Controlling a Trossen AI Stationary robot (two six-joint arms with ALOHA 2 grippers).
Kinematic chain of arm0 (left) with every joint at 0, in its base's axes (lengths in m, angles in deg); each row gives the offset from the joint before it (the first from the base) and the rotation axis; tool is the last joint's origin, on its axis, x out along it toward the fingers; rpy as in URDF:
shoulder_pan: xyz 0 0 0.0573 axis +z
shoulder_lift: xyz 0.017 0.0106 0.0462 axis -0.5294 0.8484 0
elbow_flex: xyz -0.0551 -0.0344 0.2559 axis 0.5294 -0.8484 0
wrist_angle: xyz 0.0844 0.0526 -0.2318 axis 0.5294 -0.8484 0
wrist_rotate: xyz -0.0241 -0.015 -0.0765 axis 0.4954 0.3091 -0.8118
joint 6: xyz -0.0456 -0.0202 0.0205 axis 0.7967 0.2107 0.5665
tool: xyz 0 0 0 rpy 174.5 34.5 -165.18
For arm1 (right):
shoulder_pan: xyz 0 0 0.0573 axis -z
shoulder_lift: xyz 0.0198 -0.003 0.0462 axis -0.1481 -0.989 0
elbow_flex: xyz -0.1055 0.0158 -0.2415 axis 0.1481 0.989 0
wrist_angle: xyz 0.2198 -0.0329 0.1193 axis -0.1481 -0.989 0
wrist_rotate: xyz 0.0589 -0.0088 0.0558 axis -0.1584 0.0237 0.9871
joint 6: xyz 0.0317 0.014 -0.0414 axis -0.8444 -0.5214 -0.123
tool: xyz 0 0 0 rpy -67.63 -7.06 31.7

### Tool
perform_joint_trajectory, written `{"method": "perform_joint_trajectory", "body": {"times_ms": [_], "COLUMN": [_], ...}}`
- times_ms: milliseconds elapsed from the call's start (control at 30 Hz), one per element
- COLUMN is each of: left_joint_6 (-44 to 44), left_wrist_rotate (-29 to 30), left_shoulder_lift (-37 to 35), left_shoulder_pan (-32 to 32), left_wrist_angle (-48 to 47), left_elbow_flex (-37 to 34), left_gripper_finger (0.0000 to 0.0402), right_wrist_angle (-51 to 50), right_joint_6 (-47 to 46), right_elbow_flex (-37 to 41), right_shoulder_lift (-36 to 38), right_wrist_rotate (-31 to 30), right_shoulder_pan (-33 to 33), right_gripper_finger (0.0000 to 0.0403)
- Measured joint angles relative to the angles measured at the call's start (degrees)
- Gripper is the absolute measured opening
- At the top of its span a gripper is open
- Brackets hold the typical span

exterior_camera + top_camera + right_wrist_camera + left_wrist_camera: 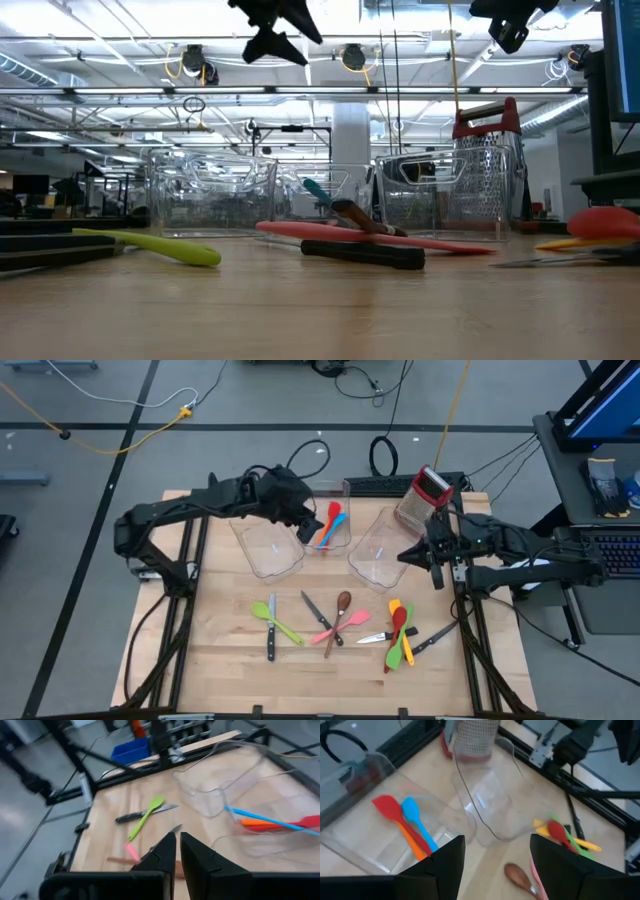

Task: Pick & Place Kitchen Items
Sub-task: Put the green serving spoon in the left bin

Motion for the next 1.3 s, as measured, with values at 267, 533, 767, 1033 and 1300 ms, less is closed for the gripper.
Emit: {"method": "perform_joint_trajectory", "body": {"times_ms": [267, 533, 767, 1033, 1300], "left_joint_6": [0.42, -2.03, -0.38, 3.75, 6.07], "left_wrist_rotate": [-0.03, -5.47, -5.96, 0.64, 4.97], "left_shoulder_lift": [-0.92, -2.18, -7.77, -16.35, -24.73], "left_shoulder_pan": [-3.9, -7.28, -9.12, -13.44, -19.18], "left_wrist_angle": [-3.76, 5.28, 22.19, 28.72, 33.72], "left_elbow_flex": [-0.03, -6.64, -18.97, -31.28, -40.32], "left_gripper_finger": [0.023, 0.023, 0.023, 0.023, 0.023], "right_wrist_angle": [0.01, -0.88, -3.96, -4.36, -3.55], "right_joint_6": [1.67, 5.79, 5.97, 7.31, 9.51], "right_elbow_flex": [0.0, 0.0, 0.0, -0.02, -0.06], "right_shoulder_lift": [-2.58, -5.5, -9.0, -15.03, -21.92], "right_wrist_rotate": [7.51, 7.18, 2.73, 0.73, -2.0], "right_shoulder_pan": [-2.32, -11.24, -17.95, -22.72, -26.37], "right_gripper_finger": [0.002, 0.0002, 0.0001, 0.0002, 0.0004]}}
